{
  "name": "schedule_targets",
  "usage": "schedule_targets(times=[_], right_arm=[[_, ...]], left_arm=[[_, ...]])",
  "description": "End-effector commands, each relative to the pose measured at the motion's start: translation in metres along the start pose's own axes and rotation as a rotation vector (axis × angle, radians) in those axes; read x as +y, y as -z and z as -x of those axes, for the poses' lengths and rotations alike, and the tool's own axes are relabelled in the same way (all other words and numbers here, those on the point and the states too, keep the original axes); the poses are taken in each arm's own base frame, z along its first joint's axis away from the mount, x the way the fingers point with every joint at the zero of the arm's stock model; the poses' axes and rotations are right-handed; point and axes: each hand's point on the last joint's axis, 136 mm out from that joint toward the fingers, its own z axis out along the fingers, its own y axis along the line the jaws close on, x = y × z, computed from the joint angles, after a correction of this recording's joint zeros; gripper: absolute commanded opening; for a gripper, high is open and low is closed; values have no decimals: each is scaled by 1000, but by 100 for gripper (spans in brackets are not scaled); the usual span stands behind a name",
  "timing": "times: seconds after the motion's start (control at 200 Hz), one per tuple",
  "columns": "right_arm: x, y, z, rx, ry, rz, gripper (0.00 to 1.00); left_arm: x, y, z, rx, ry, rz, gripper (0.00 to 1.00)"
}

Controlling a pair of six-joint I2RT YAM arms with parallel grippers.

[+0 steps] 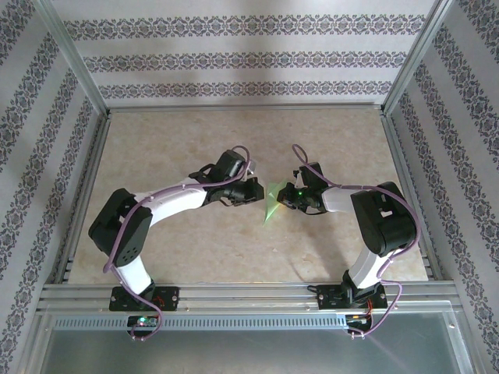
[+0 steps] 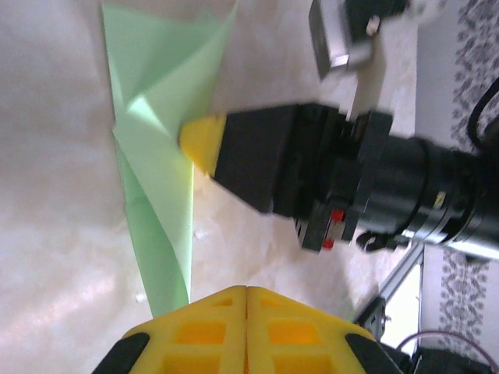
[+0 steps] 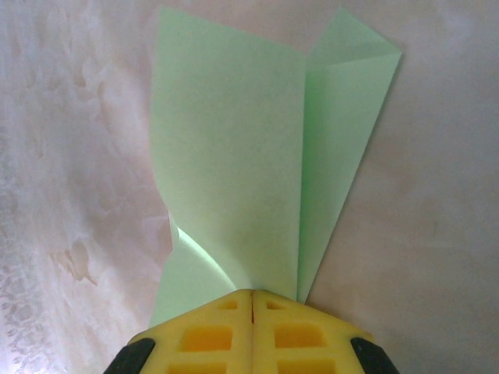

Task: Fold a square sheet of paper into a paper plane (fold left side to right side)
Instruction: Fold the wing for the fifth time at the center of the table.

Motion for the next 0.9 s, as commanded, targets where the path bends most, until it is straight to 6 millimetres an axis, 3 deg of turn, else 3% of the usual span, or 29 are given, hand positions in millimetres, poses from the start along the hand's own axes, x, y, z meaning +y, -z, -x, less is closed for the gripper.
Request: schedule_targets(times=[0.0, 0.175, 0.495, 0.894], right_arm=[[-41, -7, -32, 90, -38, -142, 0], [-42, -8, -34, 96, -36, -144, 0], [-42, -9, -34, 100, -36, -148, 0], [-42, -9, -35, 104, -33, -151, 0]], left_arm=[[-8, -11, -29, 130, 13, -16, 6], [0, -23, -34, 162, 19, 2, 6], [-4, -40, -37, 210, 9, -13, 5], [23, -53, -45, 234, 24, 64, 5]])
